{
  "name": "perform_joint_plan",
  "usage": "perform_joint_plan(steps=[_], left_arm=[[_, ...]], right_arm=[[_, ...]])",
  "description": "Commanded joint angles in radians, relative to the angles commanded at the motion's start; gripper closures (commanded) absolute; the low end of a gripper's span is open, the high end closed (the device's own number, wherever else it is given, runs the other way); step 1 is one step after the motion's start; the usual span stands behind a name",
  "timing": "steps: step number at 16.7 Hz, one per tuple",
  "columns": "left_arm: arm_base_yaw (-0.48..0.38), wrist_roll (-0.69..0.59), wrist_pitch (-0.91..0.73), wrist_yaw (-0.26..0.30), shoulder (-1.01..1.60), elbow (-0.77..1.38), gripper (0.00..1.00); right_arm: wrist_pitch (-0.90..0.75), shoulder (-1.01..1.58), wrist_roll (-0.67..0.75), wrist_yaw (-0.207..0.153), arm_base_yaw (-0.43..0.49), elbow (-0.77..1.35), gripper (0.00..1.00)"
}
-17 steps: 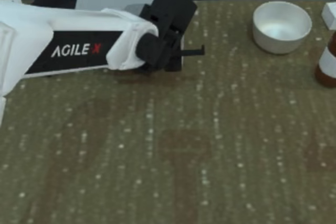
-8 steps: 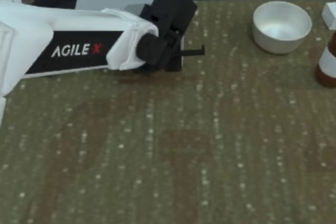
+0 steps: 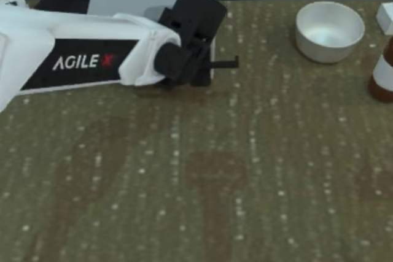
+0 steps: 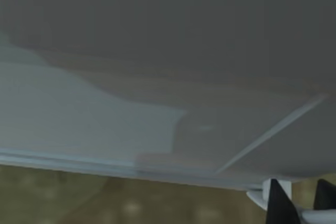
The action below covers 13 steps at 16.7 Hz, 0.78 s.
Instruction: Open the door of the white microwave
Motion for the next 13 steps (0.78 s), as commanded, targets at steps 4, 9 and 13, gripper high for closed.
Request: perform_joint_plan(steps=[4, 9, 13], left_arm=[[0.004, 0.027, 0.018, 0.014, -0.018, -0.031, 1.00], [0.004, 0.027, 0.018, 0.014, -0.018, -0.031, 1.00], [0.004, 0.027, 0.018, 0.014, -0.018, -0.031, 1.00]], right_arm=[[0.000, 0.000, 0.000, 0.000, 0.000, 0.000, 0.00], [0.000, 0.000, 0.000, 0.000, 0.000, 0.000, 0.00], [0.000, 0.000, 0.000, 0.000, 0.000, 0.000, 0.00]])
